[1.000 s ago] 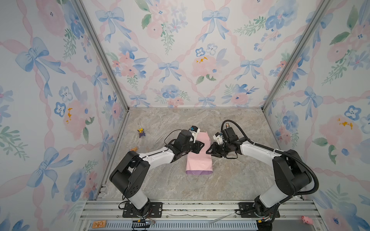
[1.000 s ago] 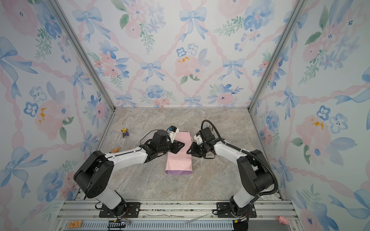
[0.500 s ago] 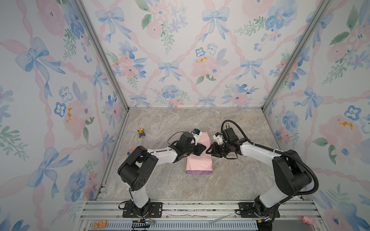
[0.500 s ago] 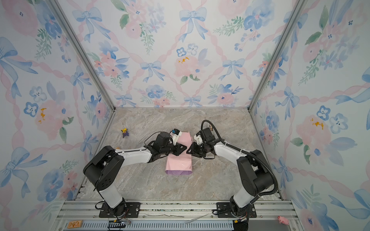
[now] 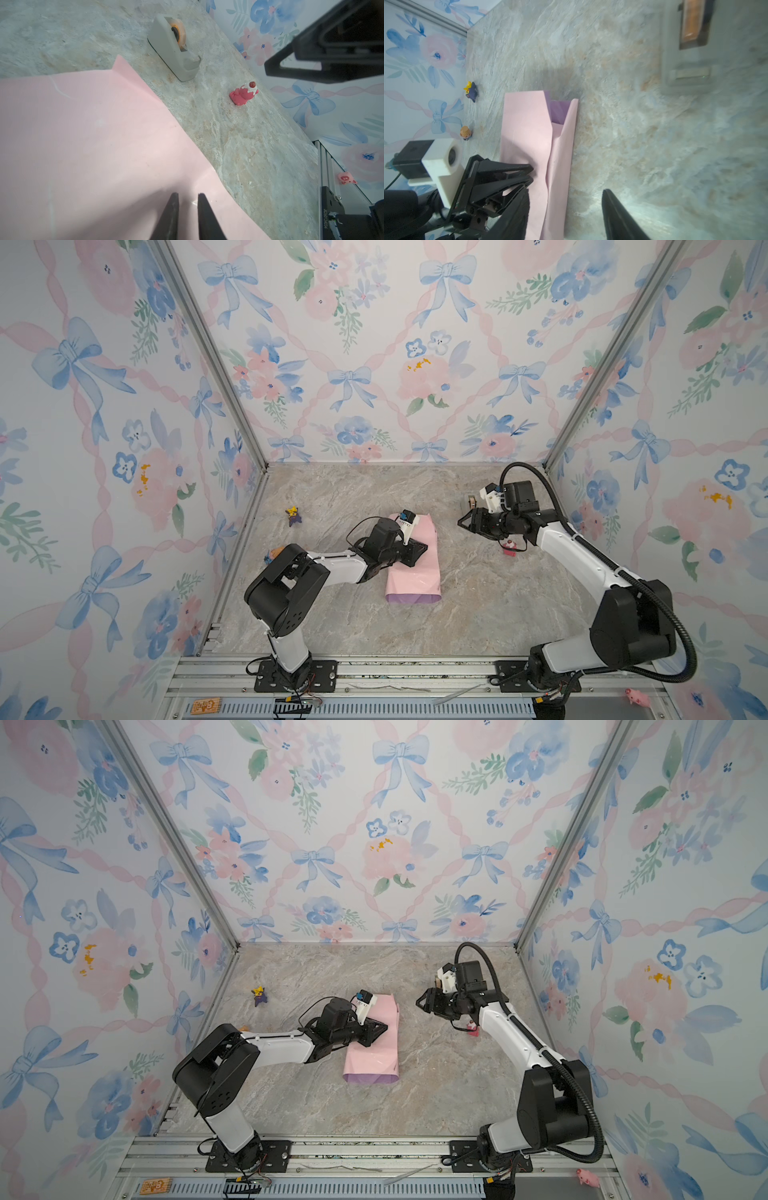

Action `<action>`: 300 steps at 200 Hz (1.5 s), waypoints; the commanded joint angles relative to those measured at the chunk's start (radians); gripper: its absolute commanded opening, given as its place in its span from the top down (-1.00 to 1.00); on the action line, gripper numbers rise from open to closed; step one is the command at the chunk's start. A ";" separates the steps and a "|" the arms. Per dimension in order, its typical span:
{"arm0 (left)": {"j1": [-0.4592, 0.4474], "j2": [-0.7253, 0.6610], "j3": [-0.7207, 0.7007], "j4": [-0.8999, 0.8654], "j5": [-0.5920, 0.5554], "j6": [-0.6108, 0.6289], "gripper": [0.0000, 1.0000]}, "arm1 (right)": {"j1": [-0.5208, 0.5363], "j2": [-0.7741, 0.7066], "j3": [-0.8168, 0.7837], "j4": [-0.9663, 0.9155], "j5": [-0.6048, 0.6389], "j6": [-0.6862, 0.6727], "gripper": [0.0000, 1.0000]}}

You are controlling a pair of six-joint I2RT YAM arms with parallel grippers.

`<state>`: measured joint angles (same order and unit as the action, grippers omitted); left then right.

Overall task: Wrap a gift box in wrapping paper
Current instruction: Tear off the tape with the cutter.

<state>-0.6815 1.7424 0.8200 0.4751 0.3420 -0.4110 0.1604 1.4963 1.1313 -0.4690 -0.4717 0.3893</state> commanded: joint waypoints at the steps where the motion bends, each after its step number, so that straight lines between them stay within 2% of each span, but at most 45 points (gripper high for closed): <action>1: -0.007 0.017 -0.057 -0.163 -0.036 0.020 0.57 | -0.088 0.102 0.074 -0.076 -0.066 -0.149 -0.16; 54: -0.006 0.017 -0.058 -0.162 -0.038 0.011 0.57 | -0.218 0.320 0.235 0.021 -0.200 -0.219 -0.15; 100: -0.006 0.032 -0.043 -0.163 -0.032 0.009 0.57 | -0.279 0.469 0.329 0.050 -0.300 -0.278 -0.10; 135: -0.006 0.037 -0.032 -0.162 -0.028 0.004 0.57 | -0.280 0.554 0.382 0.015 -0.361 -0.331 -0.03; 210: -0.005 0.048 -0.021 -0.162 -0.024 -0.003 0.56 | -0.268 0.674 0.473 -0.054 -0.395 -0.393 0.02; 300: -0.001 0.048 -0.019 -0.163 -0.021 -0.001 0.56 | -0.254 0.722 0.499 -0.123 -0.406 -0.444 0.13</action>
<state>-0.6815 1.7382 0.8227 0.4618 0.3412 -0.4118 -0.1036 2.1803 1.5990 -0.5327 -0.8459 -0.0135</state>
